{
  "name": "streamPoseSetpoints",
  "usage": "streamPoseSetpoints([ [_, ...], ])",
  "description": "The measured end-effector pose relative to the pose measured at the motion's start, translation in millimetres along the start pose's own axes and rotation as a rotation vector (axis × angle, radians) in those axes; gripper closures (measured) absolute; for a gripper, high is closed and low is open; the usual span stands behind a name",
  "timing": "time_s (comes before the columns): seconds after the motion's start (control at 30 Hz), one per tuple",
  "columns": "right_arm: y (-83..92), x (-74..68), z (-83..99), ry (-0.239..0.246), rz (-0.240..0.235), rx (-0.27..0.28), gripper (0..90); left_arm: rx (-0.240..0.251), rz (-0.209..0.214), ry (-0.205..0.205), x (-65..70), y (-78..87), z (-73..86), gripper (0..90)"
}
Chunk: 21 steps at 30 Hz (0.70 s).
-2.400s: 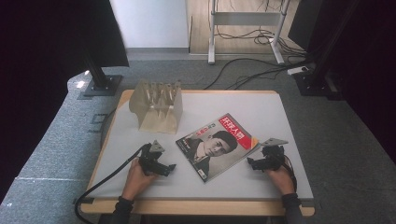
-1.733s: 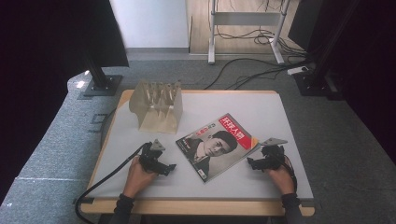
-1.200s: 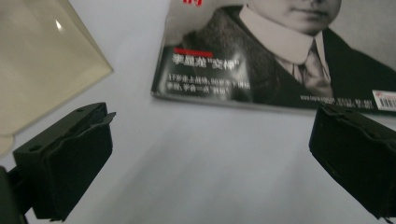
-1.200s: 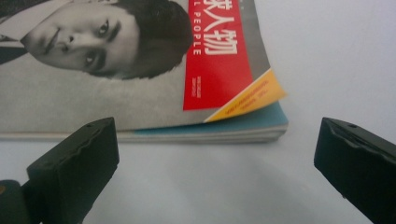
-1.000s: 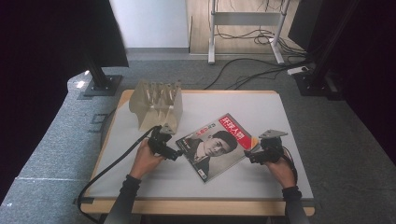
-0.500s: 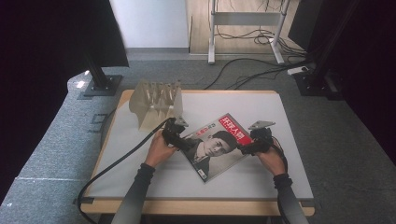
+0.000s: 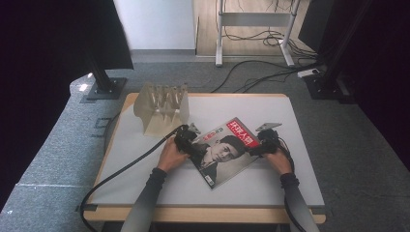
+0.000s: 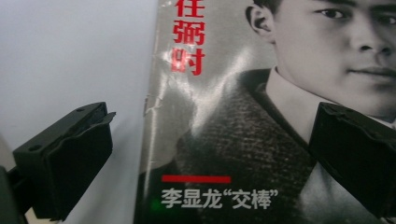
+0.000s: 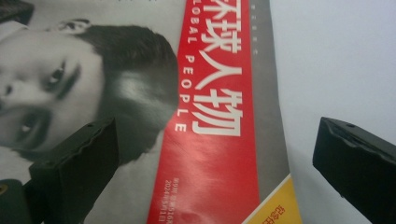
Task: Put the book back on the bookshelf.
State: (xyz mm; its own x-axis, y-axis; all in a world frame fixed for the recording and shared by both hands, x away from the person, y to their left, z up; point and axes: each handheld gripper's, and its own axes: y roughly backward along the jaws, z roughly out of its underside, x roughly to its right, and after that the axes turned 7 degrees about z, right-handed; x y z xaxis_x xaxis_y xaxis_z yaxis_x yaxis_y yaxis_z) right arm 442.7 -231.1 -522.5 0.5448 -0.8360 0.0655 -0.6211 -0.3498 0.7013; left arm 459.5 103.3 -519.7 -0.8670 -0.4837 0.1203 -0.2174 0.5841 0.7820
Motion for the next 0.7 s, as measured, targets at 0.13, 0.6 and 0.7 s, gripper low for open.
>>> streamPoseSetpoints([
  [0.13,-5.8,2.5,6.6,-0.012,-0.012,-0.008,0.2,0.03,0.03,0.012,1.1,-2.1,4.4,0.0],
  [0.6,-1.3,-3.4,12.1,-0.012,-0.044,0.015,5.2,0.063,0.031,0.001,13.8,-0.7,14.1,0.0],
  [0.7,0.7,-5.8,14.1,-0.011,-0.045,0.018,5.3,0.05,0.029,0.002,18.7,1.4,16.0,0.0],
])
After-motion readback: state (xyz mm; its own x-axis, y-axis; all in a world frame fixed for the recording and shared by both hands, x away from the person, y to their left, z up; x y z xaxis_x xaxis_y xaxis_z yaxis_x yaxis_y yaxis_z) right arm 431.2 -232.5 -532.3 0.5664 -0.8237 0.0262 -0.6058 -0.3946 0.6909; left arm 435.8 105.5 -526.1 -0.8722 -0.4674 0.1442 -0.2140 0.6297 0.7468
